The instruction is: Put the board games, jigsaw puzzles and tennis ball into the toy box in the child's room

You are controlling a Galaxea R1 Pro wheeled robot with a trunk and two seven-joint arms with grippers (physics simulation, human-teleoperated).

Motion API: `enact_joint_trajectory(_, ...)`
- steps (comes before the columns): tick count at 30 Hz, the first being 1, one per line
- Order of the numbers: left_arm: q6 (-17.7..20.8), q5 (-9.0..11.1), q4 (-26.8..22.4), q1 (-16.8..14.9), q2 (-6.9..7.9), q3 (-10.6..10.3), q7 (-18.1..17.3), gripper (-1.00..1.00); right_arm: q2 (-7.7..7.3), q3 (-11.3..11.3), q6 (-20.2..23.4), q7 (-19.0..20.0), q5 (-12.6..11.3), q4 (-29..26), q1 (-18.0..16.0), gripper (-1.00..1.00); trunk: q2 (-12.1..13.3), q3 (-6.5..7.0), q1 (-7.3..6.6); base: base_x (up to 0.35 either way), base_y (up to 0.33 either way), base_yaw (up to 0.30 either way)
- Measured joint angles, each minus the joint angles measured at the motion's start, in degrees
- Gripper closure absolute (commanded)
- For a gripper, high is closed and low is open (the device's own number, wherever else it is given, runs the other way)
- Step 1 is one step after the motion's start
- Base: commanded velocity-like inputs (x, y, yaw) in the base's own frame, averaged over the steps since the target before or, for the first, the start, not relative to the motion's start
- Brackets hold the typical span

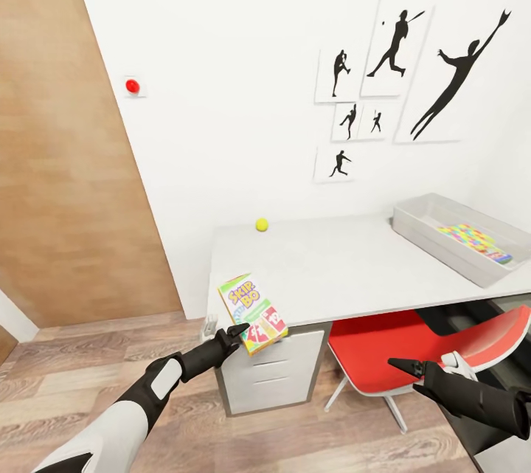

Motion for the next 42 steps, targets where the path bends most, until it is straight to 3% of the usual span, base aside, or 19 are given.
enact_joint_trajectory(23,0.0,0.0,0.0,0.0,0.01,0.0,0.0,-1.0,0.0,0.0,0.0,0.0,0.0,0.0,0.0,-1.0,0.0,0.0,0.0,0.017,0.007,0.0)
enact_joint_trajectory(42,-0.9,0.1,0.0,0.0,-0.02,0.0,0.1,-1.0,0.09,0.0,0.0,0.0,0.0,0.0,0.0,-1.0,0.0,0.0,0.01,0.0,-0.102,0.0)
